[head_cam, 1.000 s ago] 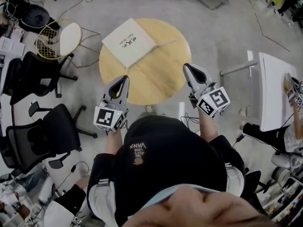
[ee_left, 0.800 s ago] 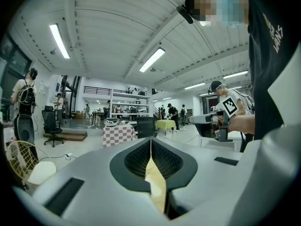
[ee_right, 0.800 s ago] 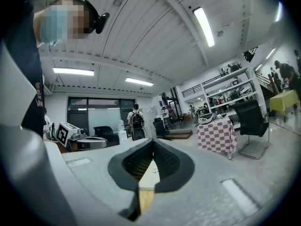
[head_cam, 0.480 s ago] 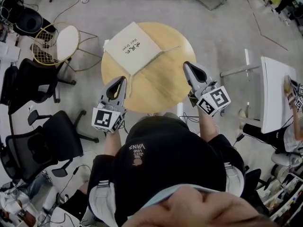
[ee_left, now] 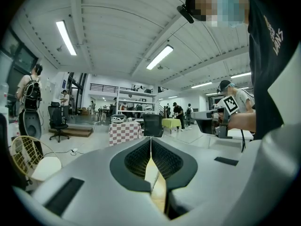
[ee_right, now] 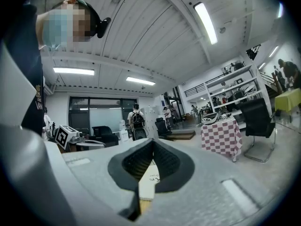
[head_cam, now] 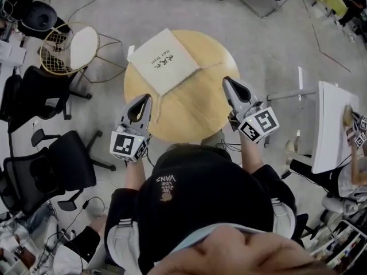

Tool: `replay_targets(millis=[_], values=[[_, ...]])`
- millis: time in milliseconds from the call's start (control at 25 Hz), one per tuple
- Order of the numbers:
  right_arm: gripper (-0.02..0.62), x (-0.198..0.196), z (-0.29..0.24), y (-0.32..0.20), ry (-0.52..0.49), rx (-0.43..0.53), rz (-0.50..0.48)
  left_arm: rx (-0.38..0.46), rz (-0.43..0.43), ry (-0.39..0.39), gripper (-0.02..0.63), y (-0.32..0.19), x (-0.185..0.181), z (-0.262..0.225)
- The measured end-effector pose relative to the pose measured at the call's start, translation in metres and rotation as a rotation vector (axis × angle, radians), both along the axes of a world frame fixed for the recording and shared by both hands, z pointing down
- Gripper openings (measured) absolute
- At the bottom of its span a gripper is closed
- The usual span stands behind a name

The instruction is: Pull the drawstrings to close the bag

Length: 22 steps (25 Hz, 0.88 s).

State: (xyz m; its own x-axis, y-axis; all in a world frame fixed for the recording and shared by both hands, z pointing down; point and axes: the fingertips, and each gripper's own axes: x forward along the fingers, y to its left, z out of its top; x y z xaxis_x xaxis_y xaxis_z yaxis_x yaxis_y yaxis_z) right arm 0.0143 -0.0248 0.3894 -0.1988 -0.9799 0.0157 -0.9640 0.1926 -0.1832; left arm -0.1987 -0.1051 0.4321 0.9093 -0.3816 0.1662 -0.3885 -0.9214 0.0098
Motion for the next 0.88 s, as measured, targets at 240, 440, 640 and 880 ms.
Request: replay_targets(millis=[240,440,640,880], values=[[-0.002,0.025,-0.001,-0.021,0.007,-0.007,-0.082,-0.011,-0.095,-0.006,0.006,0.000,0.015,-0.001],[-0.002,0.042,0.001,-0.041,0.007,-0.008,-0.168,-0.014,-0.195,0.016,0.006,-0.002,0.030,-0.002],[-0.002,0.056,-0.001,-0.055,0.008,-0.001,-0.242,-0.009,-0.267,0.002,0.006,0.000,0.042,-0.004],[-0.002,0.062,0.000,-0.071,0.027,0.008,-0.331,-0.003,-0.352,-0.005,0.006,0.002,0.049,0.000]])
